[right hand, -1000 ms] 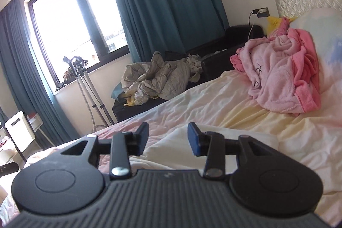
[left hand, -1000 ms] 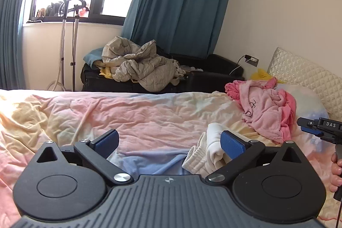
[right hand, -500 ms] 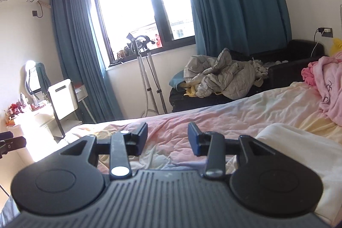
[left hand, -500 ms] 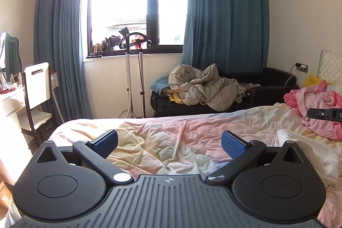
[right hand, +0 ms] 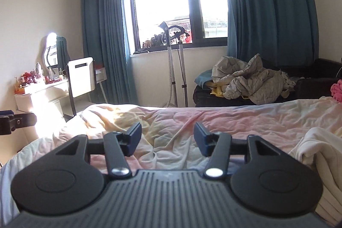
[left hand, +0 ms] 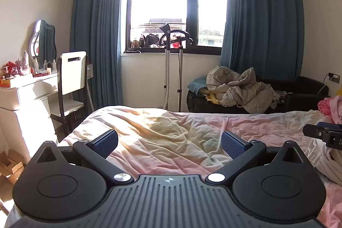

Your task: Fold clothes

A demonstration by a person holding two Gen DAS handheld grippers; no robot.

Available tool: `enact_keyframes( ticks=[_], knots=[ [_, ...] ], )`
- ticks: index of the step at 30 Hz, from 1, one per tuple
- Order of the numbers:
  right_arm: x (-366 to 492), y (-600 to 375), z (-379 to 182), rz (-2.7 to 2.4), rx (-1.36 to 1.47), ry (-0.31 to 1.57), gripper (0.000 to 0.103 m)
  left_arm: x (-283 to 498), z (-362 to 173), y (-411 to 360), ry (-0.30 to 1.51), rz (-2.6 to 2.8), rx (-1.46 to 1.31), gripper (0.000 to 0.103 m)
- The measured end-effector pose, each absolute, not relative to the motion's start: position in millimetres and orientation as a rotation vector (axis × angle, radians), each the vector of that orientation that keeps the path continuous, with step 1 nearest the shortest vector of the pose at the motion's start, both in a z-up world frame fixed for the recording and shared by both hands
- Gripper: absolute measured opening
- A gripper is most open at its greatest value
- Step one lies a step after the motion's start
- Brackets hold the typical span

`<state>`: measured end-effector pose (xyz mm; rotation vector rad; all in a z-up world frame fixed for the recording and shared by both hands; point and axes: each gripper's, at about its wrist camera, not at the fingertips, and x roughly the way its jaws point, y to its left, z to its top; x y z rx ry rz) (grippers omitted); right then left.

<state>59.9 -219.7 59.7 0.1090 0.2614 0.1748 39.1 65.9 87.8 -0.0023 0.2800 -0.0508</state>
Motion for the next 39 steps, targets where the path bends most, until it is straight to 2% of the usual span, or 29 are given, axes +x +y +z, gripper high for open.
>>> enact_keyframes(
  ticks=[5,11,17,24,37,39],
  knots=[
    [71.1,-217.8,37.1,0.160,0.110,0.272,0.064,55.4,71.6,60.5,0.281,-0.049,0.003,0.103],
    [77.8,-221.3,11.8,0.148,0.109,0.304,0.066,70.3,46.6,56.2,0.337,-0.030,-0.040,0.103],
    [76.3,-224.5,6.5,0.141,0.099,0.278,0.076,80.9,25.2,48.0,0.372,-0.014,-0.036,0.103],
    [74.2,-227.6,0.5,0.149,0.091,0.272,0.084,78.7,20.0,36.9,0.337,-0.016,0.048,0.103],
    [67.2,-224.3,-3.5,0.138,0.089,0.268,0.092,68.3,20.6,34.3,0.310,-0.013,0.055,0.103],
    [66.5,-223.9,-4.0,0.134,0.088,0.266,0.097,67.1,21.1,34.0,0.309,-0.013,0.055,0.103]
  ],
)
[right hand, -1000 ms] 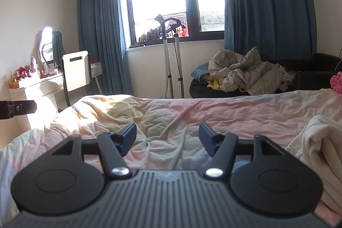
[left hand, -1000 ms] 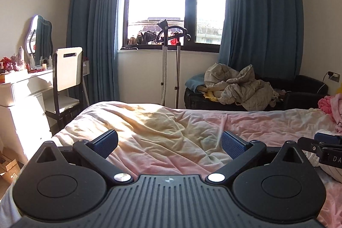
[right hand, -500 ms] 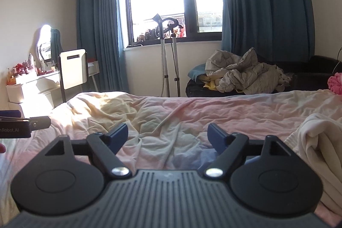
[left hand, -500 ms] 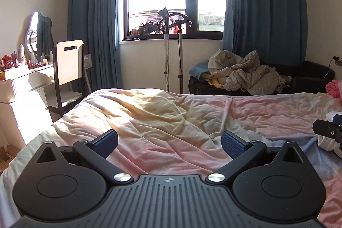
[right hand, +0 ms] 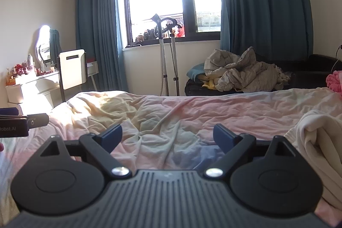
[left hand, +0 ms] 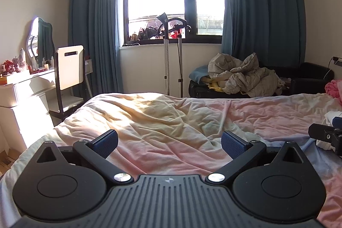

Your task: Fold clothes

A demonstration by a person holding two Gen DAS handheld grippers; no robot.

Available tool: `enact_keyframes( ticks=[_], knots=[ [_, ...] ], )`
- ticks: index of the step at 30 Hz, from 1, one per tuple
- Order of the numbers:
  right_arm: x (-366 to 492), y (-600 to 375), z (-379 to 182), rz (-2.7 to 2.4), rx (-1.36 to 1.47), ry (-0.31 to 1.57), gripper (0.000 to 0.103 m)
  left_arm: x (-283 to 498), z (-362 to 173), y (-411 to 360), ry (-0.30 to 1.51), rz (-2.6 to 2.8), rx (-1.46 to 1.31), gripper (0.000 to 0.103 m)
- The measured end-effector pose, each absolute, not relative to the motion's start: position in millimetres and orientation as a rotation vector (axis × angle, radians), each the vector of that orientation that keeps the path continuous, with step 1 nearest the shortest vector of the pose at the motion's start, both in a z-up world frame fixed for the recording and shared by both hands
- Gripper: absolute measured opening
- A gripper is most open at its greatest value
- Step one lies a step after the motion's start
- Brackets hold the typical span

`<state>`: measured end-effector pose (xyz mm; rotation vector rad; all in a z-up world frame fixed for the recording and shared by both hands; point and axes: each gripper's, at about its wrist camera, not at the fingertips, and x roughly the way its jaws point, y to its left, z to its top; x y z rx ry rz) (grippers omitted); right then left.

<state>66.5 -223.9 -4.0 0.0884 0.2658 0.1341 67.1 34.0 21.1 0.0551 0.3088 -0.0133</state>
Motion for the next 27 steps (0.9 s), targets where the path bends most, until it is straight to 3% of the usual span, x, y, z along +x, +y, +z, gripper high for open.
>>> enact_keyframes(
  ticks=[2,27],
  knots=[
    [66.1,-224.6,-4.3,0.131,0.095,0.264,0.103,65.9,21.3,33.1,0.307,-0.014,0.058,0.103],
    [69.2,-222.1,-8.5,0.126,0.098,0.289,0.103,65.9,16.8,29.2,0.314,0.005,0.100,0.103]
  ],
)
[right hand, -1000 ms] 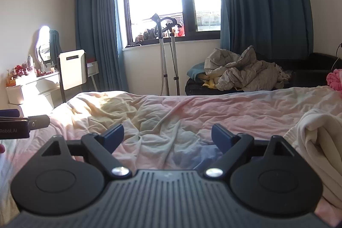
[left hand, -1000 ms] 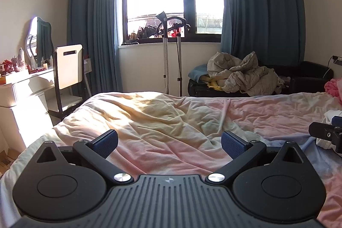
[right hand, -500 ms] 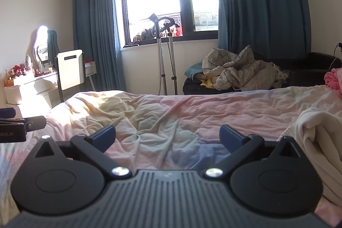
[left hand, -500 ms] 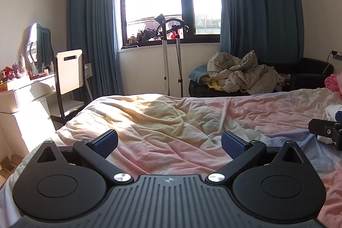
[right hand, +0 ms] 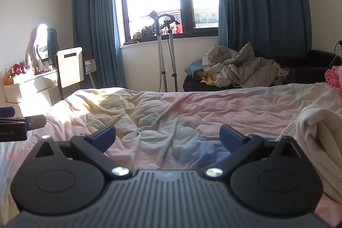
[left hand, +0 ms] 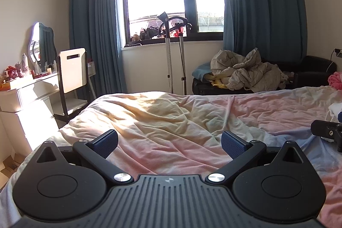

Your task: Fold clothes

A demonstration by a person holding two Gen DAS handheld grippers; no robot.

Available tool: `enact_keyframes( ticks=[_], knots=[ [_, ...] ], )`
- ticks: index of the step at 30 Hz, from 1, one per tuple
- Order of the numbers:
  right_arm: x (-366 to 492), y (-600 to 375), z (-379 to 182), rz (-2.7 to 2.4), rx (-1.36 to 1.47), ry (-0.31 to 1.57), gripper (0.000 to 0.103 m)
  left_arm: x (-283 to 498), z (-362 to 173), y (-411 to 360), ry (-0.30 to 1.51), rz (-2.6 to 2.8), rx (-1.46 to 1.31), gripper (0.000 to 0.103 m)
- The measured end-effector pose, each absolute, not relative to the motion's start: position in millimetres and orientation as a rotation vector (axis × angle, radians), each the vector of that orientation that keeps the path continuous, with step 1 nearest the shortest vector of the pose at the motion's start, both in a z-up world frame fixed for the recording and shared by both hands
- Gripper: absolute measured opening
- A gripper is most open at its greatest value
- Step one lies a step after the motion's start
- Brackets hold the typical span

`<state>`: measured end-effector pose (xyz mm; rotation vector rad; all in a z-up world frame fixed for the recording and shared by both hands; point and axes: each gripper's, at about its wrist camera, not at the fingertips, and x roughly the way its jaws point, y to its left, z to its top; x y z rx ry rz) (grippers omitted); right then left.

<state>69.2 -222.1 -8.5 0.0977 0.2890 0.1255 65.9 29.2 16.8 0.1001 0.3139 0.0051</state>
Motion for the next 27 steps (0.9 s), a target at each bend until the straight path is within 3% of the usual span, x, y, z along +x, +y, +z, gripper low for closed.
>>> enact_keyframes(
  ticks=[27],
  knots=[
    [68.3,-224.0,-9.4,0.106,0.108,0.284,0.103,64.6,16.4,26.0,0.320,-0.011,0.116,0.103]
  ],
)
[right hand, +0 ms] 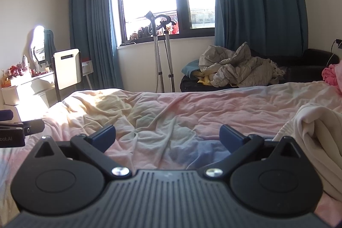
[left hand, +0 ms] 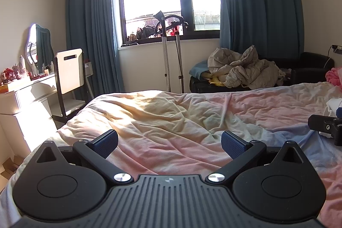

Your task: Fold clothes

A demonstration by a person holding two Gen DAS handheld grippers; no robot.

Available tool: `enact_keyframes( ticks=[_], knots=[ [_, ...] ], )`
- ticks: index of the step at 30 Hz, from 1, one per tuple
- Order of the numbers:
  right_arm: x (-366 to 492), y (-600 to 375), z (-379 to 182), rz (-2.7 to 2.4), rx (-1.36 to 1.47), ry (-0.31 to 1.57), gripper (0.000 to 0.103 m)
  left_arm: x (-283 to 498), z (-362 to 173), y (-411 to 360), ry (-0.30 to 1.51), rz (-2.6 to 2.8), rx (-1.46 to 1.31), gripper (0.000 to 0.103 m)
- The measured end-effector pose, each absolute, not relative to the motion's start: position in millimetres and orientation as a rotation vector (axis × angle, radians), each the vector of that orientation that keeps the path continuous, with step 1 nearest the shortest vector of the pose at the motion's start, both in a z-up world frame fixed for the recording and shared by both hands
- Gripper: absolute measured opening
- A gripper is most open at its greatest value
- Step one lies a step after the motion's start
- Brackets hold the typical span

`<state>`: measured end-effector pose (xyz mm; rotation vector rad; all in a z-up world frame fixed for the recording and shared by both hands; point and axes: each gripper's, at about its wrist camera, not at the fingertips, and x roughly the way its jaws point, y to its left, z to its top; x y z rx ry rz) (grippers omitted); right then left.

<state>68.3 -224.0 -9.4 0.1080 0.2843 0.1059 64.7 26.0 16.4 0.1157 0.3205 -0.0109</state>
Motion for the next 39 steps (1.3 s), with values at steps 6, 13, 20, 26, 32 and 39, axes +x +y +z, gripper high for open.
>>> enact_keyframes(
  ticks=[6,13,20,26,32,39],
  knots=[
    [68.8,-223.7,-9.5,0.106,0.107,0.286,0.103,64.0,15.8,24.6,0.317,-0.007,0.123,0.103],
    [68.5,-223.6,-10.1,0.108,0.107,0.290,0.103,64.3,15.2,23.9,0.321,-0.008,0.127,0.103],
    [68.1,-224.9,-11.1,0.110,0.108,0.292,0.103,64.2,15.1,23.5,0.321,-0.007,0.128,0.103],
    [67.9,-225.1,-10.9,0.110,0.109,0.294,0.103,65.1,14.9,23.3,0.328,-0.004,0.127,0.103],
    [68.0,-225.3,-11.7,0.111,0.112,0.298,0.103,65.6,14.2,23.2,0.334,-0.003,0.122,0.103],
    [68.4,-224.8,-11.3,0.111,0.114,0.300,0.103,63.7,14.9,23.4,0.331,-0.001,0.125,0.103]
  ],
)
